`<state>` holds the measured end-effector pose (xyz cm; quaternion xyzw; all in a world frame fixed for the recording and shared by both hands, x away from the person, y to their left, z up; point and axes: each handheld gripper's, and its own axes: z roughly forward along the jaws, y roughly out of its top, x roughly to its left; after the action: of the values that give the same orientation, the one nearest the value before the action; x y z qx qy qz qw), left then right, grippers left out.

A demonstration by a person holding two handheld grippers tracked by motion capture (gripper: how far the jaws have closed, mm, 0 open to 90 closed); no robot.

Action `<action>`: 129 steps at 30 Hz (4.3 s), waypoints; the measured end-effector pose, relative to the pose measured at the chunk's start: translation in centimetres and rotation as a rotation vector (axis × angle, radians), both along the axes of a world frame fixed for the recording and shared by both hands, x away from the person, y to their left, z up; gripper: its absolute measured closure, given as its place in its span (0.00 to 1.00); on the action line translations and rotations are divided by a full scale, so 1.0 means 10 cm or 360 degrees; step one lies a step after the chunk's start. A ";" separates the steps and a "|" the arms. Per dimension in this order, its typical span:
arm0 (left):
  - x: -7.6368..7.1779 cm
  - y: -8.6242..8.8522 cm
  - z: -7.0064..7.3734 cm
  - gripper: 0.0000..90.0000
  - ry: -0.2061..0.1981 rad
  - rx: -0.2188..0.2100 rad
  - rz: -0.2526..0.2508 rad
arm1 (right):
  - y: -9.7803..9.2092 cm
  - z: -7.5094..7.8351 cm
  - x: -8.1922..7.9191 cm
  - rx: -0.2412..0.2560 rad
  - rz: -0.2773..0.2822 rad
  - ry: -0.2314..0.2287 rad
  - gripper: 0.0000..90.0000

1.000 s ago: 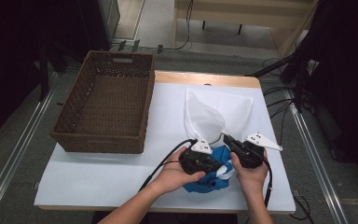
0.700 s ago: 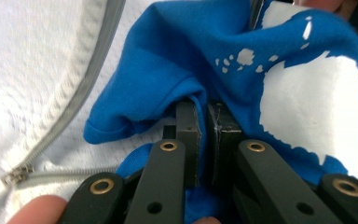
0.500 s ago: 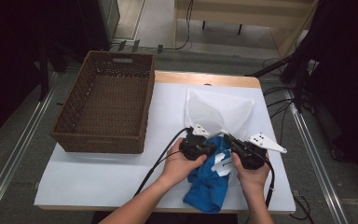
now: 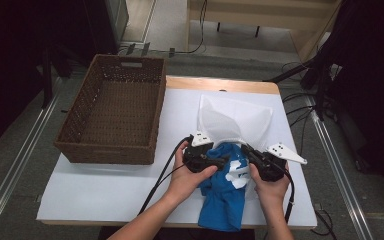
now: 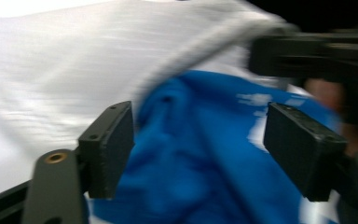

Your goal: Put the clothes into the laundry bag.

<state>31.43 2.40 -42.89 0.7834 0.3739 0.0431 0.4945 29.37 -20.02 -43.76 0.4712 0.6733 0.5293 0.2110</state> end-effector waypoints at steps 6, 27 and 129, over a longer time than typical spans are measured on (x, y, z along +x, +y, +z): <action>-0.05 -0.21 -0.18 0.19 0.0067 0.0213 -0.0169 | 0.02 0.01 -0.01 -0.0006 0.0006 -0.0002 1.00; 0.21 -0.02 -0.14 0.74 0.0004 0.0085 0.0226 | 0.11 0.10 -0.06 0.0053 0.0088 -0.0021 1.00; -0.07 -0.12 -0.01 0.30 -0.0042 0.0202 0.0067 | 0.01 0.06 -0.04 0.0114 0.0062 -0.0013 1.00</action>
<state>30.69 1.19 -42.97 0.8045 0.3803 0.0873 0.4477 29.00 -19.95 -43.16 0.4631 0.6621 0.5590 0.1862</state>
